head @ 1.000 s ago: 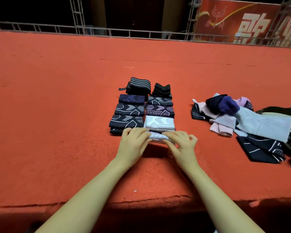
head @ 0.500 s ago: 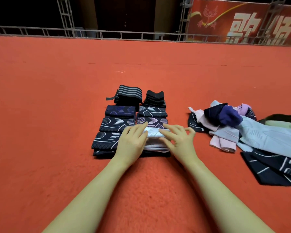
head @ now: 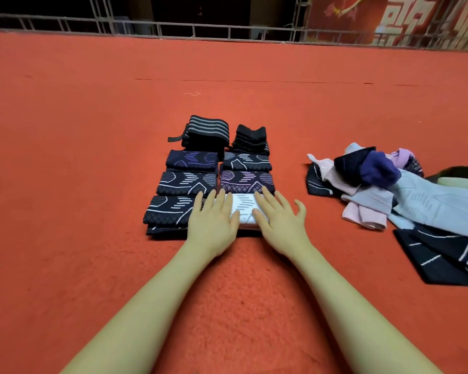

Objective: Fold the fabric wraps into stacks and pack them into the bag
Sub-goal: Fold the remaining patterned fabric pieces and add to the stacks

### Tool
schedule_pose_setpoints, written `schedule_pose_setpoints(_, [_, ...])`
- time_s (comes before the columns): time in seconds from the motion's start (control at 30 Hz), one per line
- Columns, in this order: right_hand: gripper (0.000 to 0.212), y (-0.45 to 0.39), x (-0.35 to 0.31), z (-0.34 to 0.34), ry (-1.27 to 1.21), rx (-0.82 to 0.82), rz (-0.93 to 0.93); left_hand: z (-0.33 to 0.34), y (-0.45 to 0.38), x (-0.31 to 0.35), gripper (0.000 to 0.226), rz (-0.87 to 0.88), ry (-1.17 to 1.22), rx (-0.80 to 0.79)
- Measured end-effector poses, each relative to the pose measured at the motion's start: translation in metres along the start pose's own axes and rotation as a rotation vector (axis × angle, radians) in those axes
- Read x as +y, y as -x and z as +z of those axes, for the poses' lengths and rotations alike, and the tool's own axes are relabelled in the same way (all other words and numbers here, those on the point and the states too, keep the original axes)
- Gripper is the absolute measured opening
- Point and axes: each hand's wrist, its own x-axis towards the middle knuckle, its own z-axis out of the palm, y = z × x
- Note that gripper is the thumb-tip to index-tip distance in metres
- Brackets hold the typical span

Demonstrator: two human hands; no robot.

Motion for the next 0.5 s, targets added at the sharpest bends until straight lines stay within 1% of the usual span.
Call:
schedule_pose_setpoints(0.07, [0.05, -0.001, -0.002, -0.001, 0.007, -0.036, 0.011, 0.0, 0.001, 0.003, 0.058, -0.048, -0.011, -0.013])
schedule_pose_setpoints(0.13, [0.05, -0.001, -0.004, 0.0, -0.007, -0.065, 0.027, -0.002, 0.002, 0.006, 0.058, -0.071, -0.01, -0.016])
schedule_pose_setpoints(0.23, [0.048, 0.0, -0.003, 0.0, -0.101, -0.05, 0.042, -0.008, 0.001, 0.007, 0.057, -0.074, -0.005, -0.05])
schedule_pose_setpoints(0.27, [0.047, 0.0, -0.001, 0.0, -0.151, -0.02, 0.044, -0.013, -0.001, 0.009, 0.057, -0.069, 0.014, -0.052])
schedule_pose_setpoints(0.33, [0.048, 0.001, 0.002, -0.003, -0.251, 0.081, 0.042, -0.024, -0.005, 0.013, 0.056, -0.052, 0.062, 0.006])
schedule_pose_setpoints(0.4, [0.06, 0.002, 0.005, -0.01, -0.349, 0.189, 0.03, -0.032, -0.008, 0.02, 0.054, -0.012, 0.082, 0.089])
schedule_pose_setpoints(0.43, [0.06, 0.002, 0.008, -0.013, -0.391, 0.218, 0.026, -0.035, -0.011, 0.026, 0.054, 0.018, 0.097, 0.106])
schedule_pose_setpoints(0.5, [0.053, 0.002, 0.023, -0.02, -0.439, 0.257, 0.041, -0.039, -0.019, 0.041, 0.05, 0.087, 0.15, 0.109])
